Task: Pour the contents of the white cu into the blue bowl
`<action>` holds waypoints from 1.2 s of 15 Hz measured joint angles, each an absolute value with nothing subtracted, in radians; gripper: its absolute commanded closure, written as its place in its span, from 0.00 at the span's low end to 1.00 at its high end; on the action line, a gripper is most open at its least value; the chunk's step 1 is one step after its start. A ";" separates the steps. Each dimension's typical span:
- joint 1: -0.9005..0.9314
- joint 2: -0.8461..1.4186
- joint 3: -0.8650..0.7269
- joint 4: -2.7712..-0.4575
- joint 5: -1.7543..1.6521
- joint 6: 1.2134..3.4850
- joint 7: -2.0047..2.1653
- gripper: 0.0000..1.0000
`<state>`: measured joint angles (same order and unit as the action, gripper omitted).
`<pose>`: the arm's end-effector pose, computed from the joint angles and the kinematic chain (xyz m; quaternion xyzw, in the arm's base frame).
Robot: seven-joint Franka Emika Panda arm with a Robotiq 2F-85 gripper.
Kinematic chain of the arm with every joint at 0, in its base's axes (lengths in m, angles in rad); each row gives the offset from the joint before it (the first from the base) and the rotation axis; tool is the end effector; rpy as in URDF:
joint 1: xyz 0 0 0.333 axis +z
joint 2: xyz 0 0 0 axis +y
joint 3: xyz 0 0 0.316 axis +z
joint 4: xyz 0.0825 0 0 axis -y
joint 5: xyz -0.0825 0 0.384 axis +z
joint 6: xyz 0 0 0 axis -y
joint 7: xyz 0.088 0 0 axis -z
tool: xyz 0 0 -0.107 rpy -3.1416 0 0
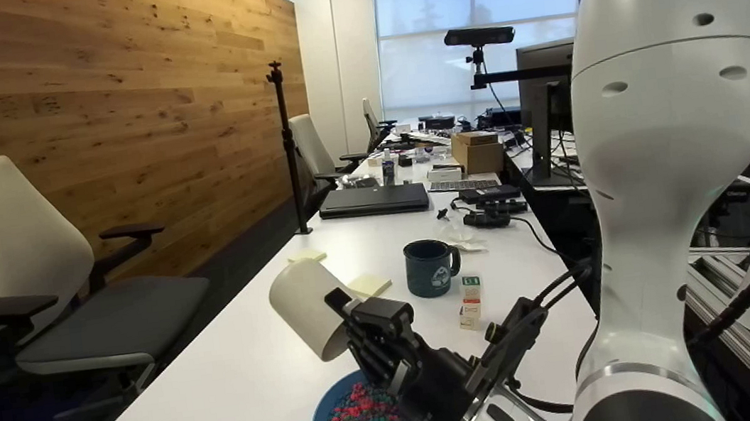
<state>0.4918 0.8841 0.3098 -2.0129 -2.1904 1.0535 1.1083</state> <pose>0.4671 0.3100 0.1062 0.4471 0.2945 0.4149 0.7357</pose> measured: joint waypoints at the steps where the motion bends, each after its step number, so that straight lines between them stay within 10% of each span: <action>1: 0.492 0.885 0.309 -2.013 -2.198 1.045 1.108 0.99; 18: 0.365 0.814 0.387 -2.008 -2.237 1.269 1.112 0.99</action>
<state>0.3653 0.8135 0.3872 -2.0084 -2.2366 1.2687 1.1116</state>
